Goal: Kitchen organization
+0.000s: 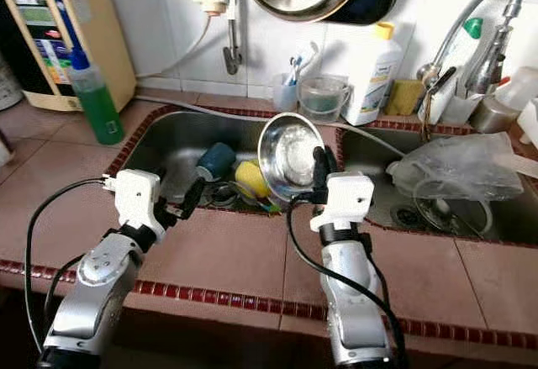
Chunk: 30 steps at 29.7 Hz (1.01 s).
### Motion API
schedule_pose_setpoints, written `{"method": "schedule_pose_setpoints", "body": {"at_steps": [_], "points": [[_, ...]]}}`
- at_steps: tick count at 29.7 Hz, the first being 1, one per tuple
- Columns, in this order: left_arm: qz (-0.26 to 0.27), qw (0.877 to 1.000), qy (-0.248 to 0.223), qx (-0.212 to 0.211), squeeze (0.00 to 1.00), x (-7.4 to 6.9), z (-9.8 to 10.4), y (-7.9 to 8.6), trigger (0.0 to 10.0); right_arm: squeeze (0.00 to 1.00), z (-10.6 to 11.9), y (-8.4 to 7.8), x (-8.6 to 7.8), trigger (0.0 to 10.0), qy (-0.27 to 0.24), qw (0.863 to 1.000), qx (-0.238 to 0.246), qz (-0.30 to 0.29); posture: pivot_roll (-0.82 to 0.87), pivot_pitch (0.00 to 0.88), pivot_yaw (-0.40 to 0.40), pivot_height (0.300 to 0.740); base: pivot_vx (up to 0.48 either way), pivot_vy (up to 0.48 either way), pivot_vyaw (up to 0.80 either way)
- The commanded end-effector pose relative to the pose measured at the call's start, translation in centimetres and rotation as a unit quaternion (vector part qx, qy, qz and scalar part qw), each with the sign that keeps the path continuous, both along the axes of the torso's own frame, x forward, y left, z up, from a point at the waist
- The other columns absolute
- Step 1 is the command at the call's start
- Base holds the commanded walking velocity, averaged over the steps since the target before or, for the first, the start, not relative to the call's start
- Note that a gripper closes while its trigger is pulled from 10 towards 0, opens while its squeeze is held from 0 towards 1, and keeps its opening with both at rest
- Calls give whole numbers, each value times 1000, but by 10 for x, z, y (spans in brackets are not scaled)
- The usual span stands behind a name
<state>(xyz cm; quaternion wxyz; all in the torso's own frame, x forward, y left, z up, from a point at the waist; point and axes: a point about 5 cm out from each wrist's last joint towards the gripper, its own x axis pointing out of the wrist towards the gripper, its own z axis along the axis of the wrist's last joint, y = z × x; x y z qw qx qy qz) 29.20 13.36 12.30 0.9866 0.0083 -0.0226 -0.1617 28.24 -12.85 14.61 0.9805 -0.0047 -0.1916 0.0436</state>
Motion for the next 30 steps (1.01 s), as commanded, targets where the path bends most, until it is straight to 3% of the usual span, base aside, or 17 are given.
{"method": "schedule_pose_setpoints", "body": {"at_steps": [1, 16, 30], "points": [[6, 1000, -10, 0, 0, -1, 5, 2, 10000, 0, 7, 3, 0, 10000, -14, 1000, 2, 5, -71, 7, 12, 740, 0, 0, 0], [9, 1000, -14, -3, 0, -3, 5, 2, 10000, 0, 3, 4, -2, 10000, -2, 1000, 1, 6, -70, 17, 11, 740, 0, 0, 0], [-72, 996, -39, 37, 0, -13, 12, -14, 10000, 0, 1, 0, 1, 10000, 9, 1000, -1, 5, -71, 16, 10, 740, 0, 0, 0]]}}
